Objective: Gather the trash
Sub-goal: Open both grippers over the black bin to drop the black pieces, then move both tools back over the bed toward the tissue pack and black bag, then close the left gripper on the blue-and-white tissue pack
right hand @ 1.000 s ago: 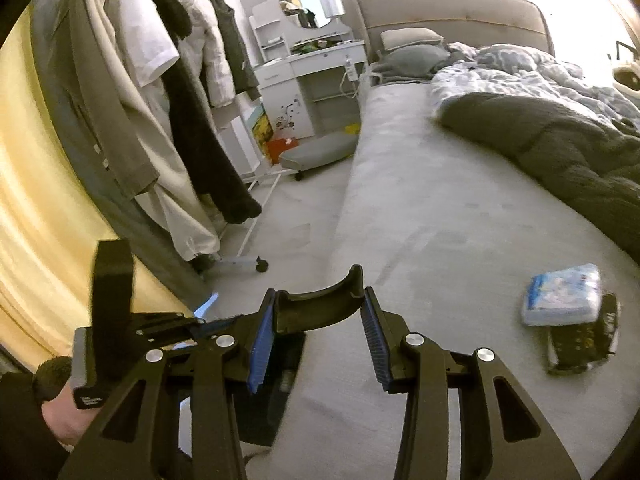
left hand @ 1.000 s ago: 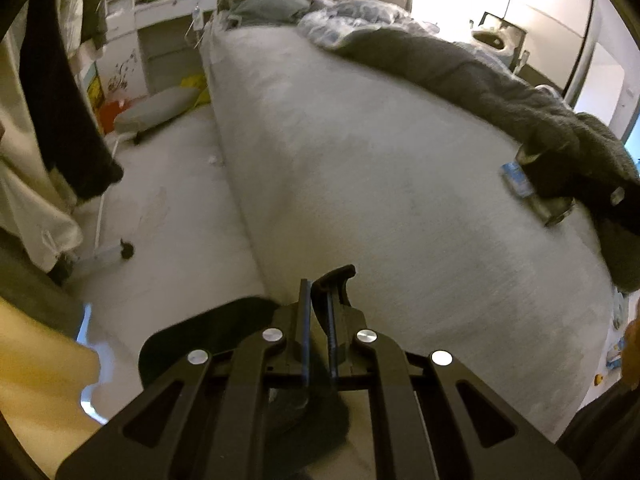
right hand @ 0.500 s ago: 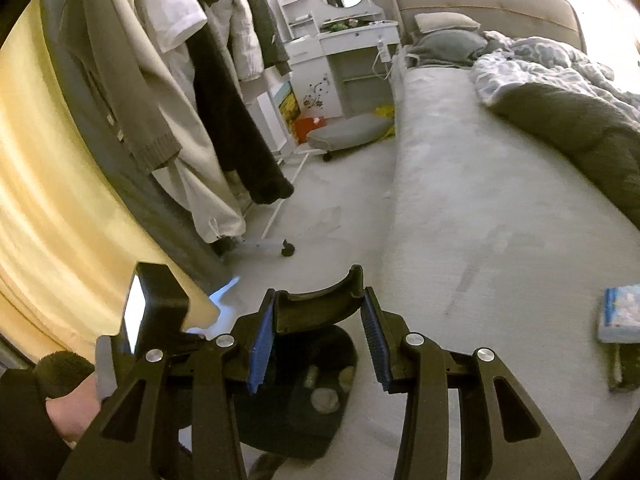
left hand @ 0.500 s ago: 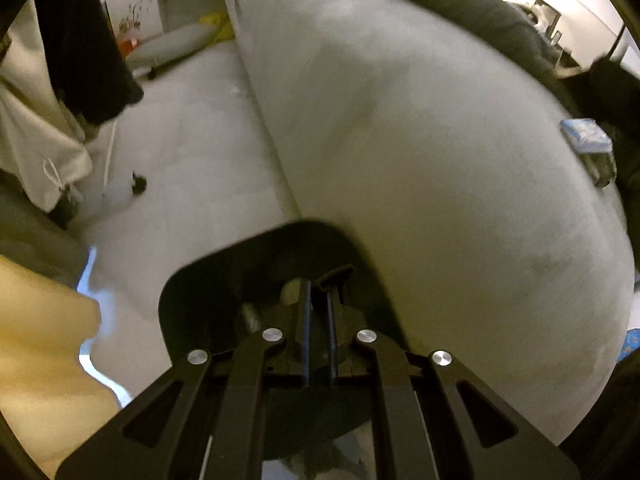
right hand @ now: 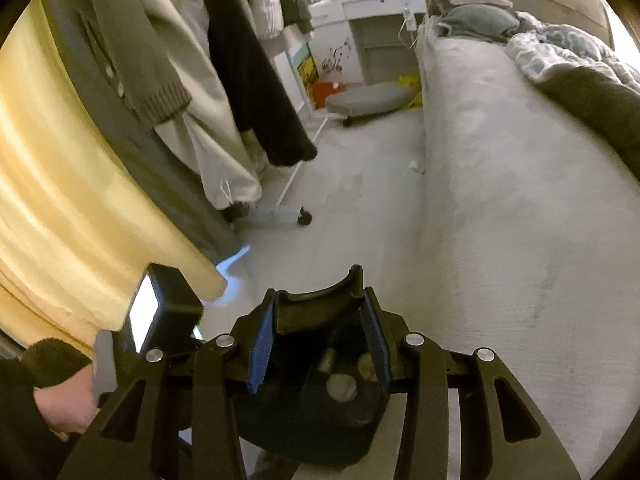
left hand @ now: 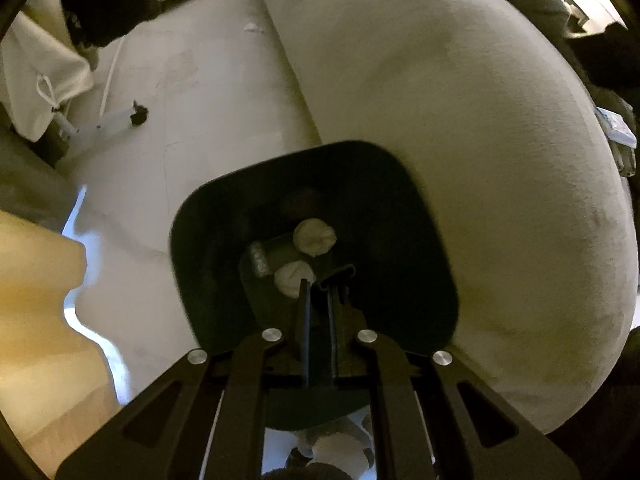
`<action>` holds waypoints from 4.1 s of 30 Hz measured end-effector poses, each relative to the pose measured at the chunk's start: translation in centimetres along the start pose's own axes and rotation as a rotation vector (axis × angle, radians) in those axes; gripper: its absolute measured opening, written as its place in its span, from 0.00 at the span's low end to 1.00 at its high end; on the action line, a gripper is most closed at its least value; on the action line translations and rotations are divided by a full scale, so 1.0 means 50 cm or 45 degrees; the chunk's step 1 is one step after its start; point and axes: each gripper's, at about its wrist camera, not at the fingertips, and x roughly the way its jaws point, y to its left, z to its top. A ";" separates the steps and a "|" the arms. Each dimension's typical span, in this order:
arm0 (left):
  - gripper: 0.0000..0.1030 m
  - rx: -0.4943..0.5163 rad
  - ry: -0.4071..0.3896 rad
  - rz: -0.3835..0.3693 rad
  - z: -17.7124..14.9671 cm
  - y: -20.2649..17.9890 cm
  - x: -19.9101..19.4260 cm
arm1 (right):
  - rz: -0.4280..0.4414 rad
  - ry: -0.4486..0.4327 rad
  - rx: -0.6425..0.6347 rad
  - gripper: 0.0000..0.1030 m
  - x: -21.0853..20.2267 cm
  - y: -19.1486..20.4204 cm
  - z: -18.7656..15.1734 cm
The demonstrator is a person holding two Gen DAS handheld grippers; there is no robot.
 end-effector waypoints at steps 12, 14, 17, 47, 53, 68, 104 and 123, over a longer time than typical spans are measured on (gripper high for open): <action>0.57 -0.049 -0.055 -0.005 -0.022 0.077 -0.039 | -0.018 0.172 -0.024 0.41 0.125 0.029 -0.009; 0.60 -0.051 -0.090 -0.006 -0.023 0.089 -0.052 | -0.020 0.204 -0.025 0.41 0.145 0.032 -0.013; 0.62 -0.051 -0.152 0.000 -0.024 0.098 -0.077 | -0.021 0.257 -0.022 0.41 0.170 0.032 -0.024; 0.56 -0.029 -0.859 -0.020 0.040 0.021 -0.395 | 0.004 0.437 -0.145 0.60 0.182 0.079 -0.097; 0.59 0.027 -0.904 -0.038 0.055 -0.033 -0.408 | -0.004 0.325 -0.149 0.60 0.118 0.059 -0.081; 0.69 0.114 -0.938 -0.216 0.106 -0.214 -0.402 | -0.227 0.033 -0.073 0.62 -0.112 -0.111 -0.086; 0.90 0.277 -0.671 -0.424 0.184 -0.521 -0.244 | -0.691 -0.176 0.016 0.78 -0.333 -0.323 -0.226; 0.92 0.310 -0.489 -0.528 0.250 -0.618 -0.138 | -0.852 -0.200 -0.027 0.90 -0.345 -0.352 -0.251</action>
